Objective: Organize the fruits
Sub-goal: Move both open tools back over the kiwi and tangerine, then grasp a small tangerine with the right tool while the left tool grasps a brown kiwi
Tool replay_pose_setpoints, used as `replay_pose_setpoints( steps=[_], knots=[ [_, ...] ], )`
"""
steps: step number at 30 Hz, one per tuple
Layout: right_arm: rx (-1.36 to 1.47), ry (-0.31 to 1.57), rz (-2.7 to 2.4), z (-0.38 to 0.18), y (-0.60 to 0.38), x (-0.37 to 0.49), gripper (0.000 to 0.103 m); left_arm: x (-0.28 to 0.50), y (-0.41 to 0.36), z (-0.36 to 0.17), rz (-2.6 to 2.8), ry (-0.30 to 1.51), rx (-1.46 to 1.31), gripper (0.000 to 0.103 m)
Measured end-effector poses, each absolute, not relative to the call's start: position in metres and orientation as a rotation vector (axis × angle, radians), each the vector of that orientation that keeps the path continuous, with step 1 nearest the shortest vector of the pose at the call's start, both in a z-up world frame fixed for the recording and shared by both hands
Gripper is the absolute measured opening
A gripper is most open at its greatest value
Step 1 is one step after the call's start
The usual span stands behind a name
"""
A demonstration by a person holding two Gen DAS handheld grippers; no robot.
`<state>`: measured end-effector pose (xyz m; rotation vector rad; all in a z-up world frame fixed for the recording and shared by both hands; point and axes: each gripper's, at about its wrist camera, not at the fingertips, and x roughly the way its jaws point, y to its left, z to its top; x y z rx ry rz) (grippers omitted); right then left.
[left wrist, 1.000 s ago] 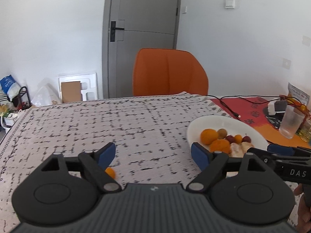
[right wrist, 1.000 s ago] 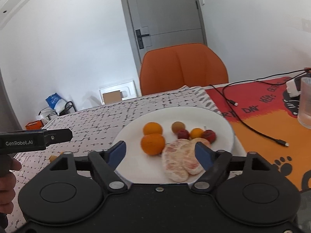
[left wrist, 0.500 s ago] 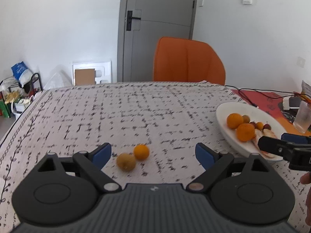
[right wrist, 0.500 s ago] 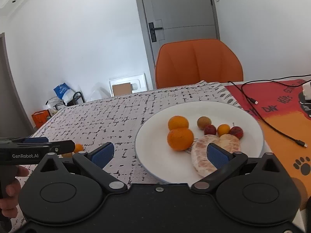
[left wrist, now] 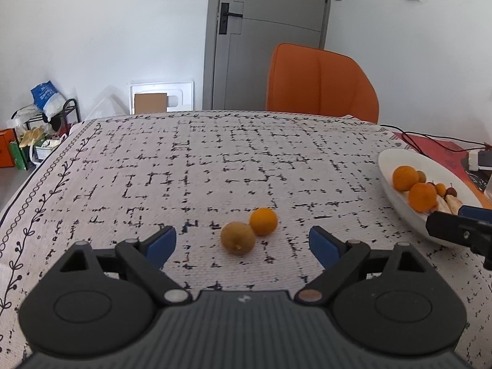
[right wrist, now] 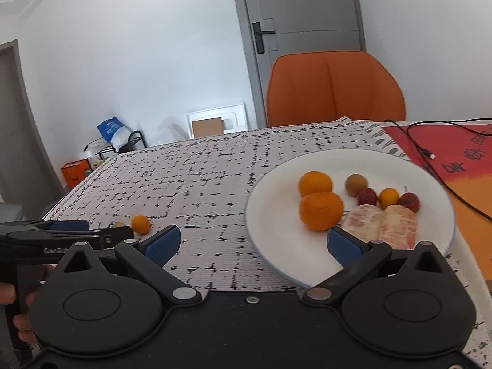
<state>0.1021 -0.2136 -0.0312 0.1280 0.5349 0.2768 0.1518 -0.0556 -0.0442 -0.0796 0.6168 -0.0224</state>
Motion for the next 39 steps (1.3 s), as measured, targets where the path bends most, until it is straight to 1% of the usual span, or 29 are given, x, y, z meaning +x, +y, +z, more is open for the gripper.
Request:
replay_pose_setpoints(
  steps=[2, 4, 6, 8, 10, 12, 13, 14, 15, 16, 17, 18, 22, 25, 30, 34, 39],
  knots=[
    [0.129, 0.534, 0.289, -0.031, -0.21, 0.104, 0.103, 0.152, -0.052, -0.044, -0.023, 0.608, -0.096, 0.091],
    [0.129, 0.536, 0.302, -0.03, -0.206, 0.106, 0.103, 0.153, -0.051, -0.044, -0.024, 0.61, -0.102, 0.089],
    [0.121, 0.539, 0.318, -0.03, -0.201, 0.109, 0.103, 0.154, -0.049, -0.045, -0.039, 0.617, -0.111, 0.082],
    [0.112, 0.537, 0.334, -0.029, -0.197, 0.111, 0.103, 0.156, -0.048, -0.046, -0.05, 0.633, -0.118, 0.067],
    [0.106, 0.533, 0.352, -0.028, -0.191, 0.113, 0.103, 0.158, -0.047, -0.049, -0.057, 0.65, -0.131, 0.058],
    [0.097, 0.534, 0.365, -0.028, -0.185, 0.116, 0.103, 0.161, -0.046, -0.05, -0.056, 0.658, -0.14, 0.056],
    [0.09, 0.537, 0.369, -0.027, -0.182, 0.117, 0.103, 0.162, -0.046, -0.051, -0.056, 0.659, -0.138, 0.053],
    [0.084, 0.542, 0.373, -0.028, -0.179, 0.119, 0.103, 0.163, -0.045, -0.051, -0.058, 0.662, -0.136, 0.048],
    [0.083, 0.545, 0.379, -0.028, -0.177, 0.12, 0.103, 0.164, -0.044, -0.052, -0.062, 0.666, -0.139, 0.045],
    [0.082, 0.546, 0.388, -0.028, -0.174, 0.121, 0.103, 0.165, -0.043, -0.052, -0.066, 0.67, -0.145, 0.037],
    [0.08, 0.548, 0.394, -0.029, -0.172, 0.122, 0.103, 0.166, -0.042, -0.052, -0.069, 0.675, -0.15, 0.028],
    [0.077, 0.55, 0.399, -0.028, -0.169, 0.123, 0.103, 0.167, -0.04, -0.052, -0.069, 0.679, -0.156, 0.026],
    [0.072, 0.556, 0.423, -0.028, -0.158, 0.128, 0.102, 0.164, -0.036, -0.045, -0.063, 0.66, -0.156, 0.026],
    [0.06, 0.562, 0.439, -0.027, -0.151, 0.132, 0.098, 0.161, -0.031, -0.04, -0.054, 0.641, -0.158, 0.026],
    [0.047, 0.583, 0.463, -0.029, -0.137, 0.14, 0.087, 0.157, -0.019, -0.035, -0.03, 0.623, -0.163, 0.026],
    [0.038, 0.598, 0.485, -0.031, -0.128, 0.145, 0.081, 0.153, -0.01, -0.031, -0.007, 0.608, -0.162, 0.026],
    [0.021, 0.619, 0.5, -0.033, -0.113, 0.152, 0.072, 0.149, 0.0, -0.028, 0.012, 0.599, -0.158, 0.026]
  ],
)
